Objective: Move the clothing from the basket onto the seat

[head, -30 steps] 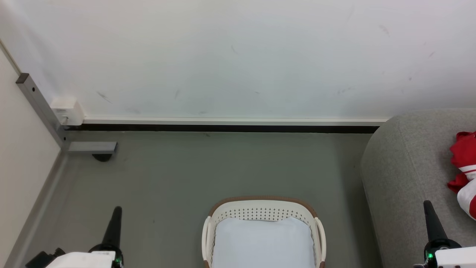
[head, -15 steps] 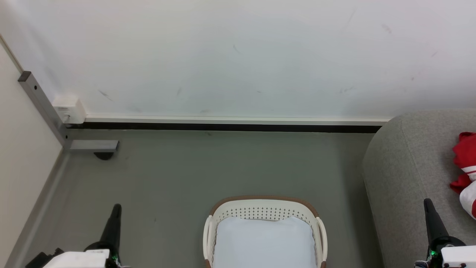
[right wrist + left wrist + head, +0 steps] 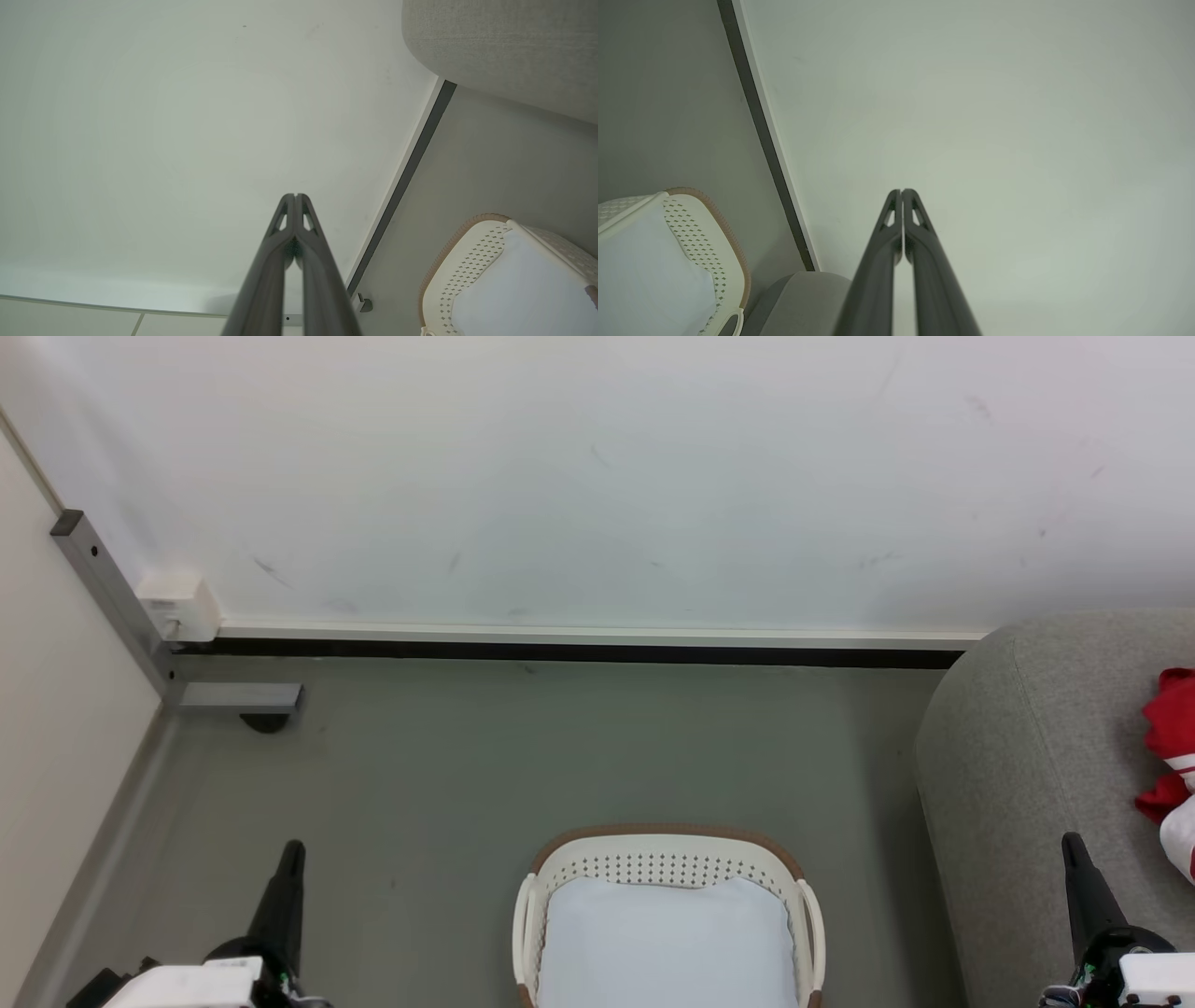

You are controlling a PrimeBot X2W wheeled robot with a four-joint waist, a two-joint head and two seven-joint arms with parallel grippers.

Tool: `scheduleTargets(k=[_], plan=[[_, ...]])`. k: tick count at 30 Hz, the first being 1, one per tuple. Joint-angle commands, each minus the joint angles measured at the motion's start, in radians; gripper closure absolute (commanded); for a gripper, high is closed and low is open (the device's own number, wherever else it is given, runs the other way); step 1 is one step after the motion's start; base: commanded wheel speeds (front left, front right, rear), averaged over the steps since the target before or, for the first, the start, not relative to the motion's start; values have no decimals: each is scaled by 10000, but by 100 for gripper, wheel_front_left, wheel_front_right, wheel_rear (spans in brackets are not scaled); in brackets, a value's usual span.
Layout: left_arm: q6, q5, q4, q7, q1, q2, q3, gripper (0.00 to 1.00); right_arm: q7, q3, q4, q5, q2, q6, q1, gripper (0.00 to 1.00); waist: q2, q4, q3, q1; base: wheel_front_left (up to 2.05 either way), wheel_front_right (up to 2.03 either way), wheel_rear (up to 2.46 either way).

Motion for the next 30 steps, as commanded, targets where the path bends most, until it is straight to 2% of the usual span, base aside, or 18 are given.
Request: scheduleTargets(k=[1,10,30], plan=[[-36,-305,-56,73,-111,27,34,100,74,-61,9,222,29,-19,-119,100,0,8,4,0,0,0,0],[-39,-864,-112,225,-109,20,58,100,225,-122,23,768,65,-21,-144,100,0,48,27,0,0,0,0],[-39,-834,-108,221,-104,20,55,100,219,-114,23,718,61,-21,-141,100,0,48,27,0,0,0,0]])
